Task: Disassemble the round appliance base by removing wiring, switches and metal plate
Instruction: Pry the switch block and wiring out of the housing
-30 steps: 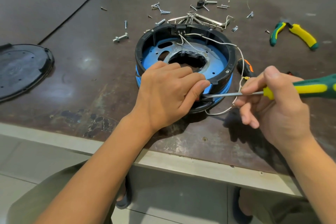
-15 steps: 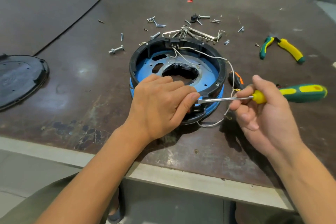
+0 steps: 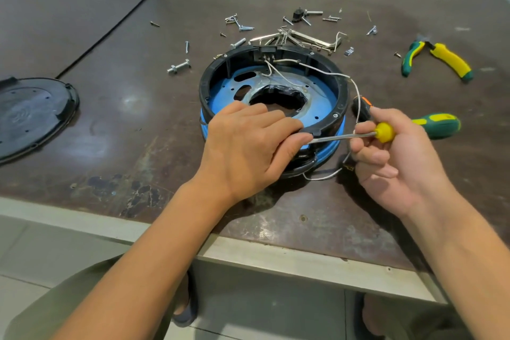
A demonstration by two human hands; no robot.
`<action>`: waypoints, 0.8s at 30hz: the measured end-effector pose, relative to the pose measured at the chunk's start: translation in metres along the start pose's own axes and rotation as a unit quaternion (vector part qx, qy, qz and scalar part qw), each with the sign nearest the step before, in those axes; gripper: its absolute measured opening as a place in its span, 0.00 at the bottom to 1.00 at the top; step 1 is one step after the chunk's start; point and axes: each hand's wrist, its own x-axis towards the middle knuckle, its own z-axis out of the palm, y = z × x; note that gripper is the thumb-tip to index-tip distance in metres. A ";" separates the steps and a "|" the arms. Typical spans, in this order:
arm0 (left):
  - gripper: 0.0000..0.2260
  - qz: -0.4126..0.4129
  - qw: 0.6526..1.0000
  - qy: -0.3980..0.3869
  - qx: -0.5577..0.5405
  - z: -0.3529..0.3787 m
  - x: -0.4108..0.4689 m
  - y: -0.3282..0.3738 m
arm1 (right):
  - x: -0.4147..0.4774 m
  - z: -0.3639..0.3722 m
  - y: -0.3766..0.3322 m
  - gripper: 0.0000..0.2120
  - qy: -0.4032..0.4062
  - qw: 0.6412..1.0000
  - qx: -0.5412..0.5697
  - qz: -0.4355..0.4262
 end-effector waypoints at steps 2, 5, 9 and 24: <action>0.17 0.003 1.000 -0.002 0.003 0.000 0.001 0.000 | 0.001 -0.001 0.000 0.23 -0.003 1.000 0.007 0.020; 0.17 0.004 1.000 -0.001 0.001 0.000 0.000 0.000 | -0.003 -0.002 0.003 0.23 -0.023 0.999 -0.002 -0.030; 0.17 -0.003 1.000 0.002 0.001 0.000 0.000 -0.001 | -0.013 0.000 0.011 0.25 -0.131 0.959 -0.070 -0.242; 0.18 -0.008 1.000 -0.010 -0.002 -0.002 0.000 -0.001 | -0.017 0.006 0.012 0.25 -0.170 0.940 -0.123 -0.268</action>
